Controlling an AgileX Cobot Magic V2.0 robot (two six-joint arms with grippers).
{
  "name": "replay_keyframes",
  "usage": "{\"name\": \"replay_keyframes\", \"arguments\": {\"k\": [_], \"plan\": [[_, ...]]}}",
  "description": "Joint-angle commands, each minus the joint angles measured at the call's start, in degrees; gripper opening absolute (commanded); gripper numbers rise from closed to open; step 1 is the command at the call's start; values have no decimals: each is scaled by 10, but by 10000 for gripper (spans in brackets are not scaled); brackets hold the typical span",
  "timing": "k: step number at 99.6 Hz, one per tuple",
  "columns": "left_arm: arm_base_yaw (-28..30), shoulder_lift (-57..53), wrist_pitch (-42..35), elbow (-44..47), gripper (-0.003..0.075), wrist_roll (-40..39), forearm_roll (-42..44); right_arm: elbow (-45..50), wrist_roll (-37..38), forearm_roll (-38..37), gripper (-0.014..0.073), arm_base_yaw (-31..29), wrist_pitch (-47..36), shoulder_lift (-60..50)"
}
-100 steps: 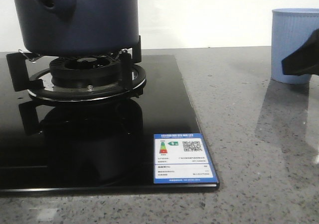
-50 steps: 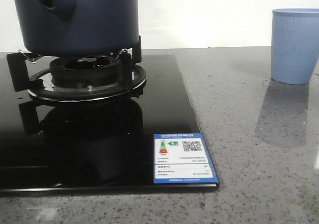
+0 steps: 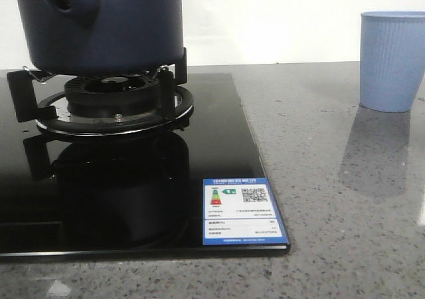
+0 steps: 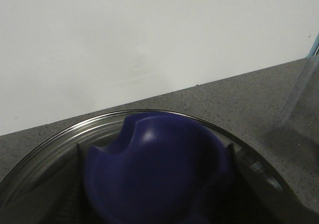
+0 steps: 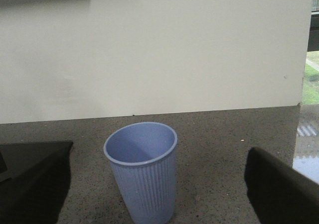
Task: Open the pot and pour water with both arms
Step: 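Lower the glass lid back onto the pot and release with the left gripper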
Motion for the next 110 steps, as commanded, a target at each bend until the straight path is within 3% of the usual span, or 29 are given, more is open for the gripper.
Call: {"name": "replay_keyframes", "arguments": {"k": [1,46,68,88,110], "plan": [[-6,-10,-55,-21,325,-2,-11,-14,0,6,619,-2,-15,-1],[-6,-5,-54,-21,330,-2,-14,-14,0,6,619,-2,-15,-1],[-6,-5,-46,-21,541,-2,-14,-14,0,6,619,-2,-15,-1],[-6,-14,-48,-21,533,-2,-14,-14,0,2,619,-2,-15,-1],[-3,-94,-50,-21,532,-2,-6,-14,0,2,615,-2,-20,-1]]}}
